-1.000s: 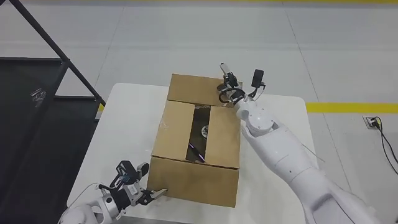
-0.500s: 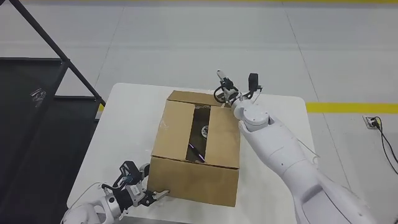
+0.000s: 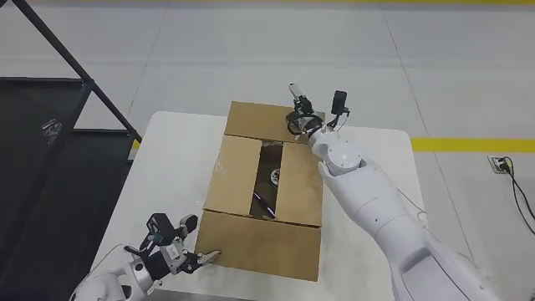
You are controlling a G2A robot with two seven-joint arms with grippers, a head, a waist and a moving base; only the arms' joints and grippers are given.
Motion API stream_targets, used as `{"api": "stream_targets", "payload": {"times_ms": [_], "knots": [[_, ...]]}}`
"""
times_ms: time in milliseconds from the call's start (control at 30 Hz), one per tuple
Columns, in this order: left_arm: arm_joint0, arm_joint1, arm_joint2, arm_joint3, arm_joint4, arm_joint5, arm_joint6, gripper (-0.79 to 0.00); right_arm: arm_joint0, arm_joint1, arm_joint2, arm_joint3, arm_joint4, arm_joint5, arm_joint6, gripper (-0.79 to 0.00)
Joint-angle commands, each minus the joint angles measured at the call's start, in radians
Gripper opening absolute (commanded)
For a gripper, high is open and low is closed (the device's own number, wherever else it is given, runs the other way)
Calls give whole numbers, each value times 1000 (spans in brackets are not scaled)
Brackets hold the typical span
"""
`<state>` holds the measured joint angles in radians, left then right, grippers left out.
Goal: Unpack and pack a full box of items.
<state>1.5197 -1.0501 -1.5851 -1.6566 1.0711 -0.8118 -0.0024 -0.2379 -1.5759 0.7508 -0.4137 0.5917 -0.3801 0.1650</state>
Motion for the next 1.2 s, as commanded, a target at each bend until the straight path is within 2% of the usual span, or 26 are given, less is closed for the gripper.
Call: {"api": "stream_targets", "payload": {"times_ms": [0,133,300,467,633,767,967,1167], "knots": [[14,4,-47,7,-26,15,16,0,-14,7,13,-30,-4,-68,57,0],[27,7,-117,55,-74,102,2,0,-47,23,35,-99,-16,-117,188,0],[43,9,-174,111,-129,182,-18,0,-47,23,35,-99,-16,-117,188,0],[56,9,-193,139,-182,195,-25,0,-58,24,33,-112,-26,-104,196,0],[19,6,-155,123,-135,280,-70,0,-64,30,17,-154,-109,17,310,0],[-3,1,-117,102,-87,351,-84,0,-67,41,16,-160,-164,49,417,0],[-43,-3,-54,96,22,411,-113,0,-90,64,48,-181,-196,6,536,0],[-138,-9,41,130,209,495,-142,0,-134,84,99,-228,-173,-45,598,0]]}}
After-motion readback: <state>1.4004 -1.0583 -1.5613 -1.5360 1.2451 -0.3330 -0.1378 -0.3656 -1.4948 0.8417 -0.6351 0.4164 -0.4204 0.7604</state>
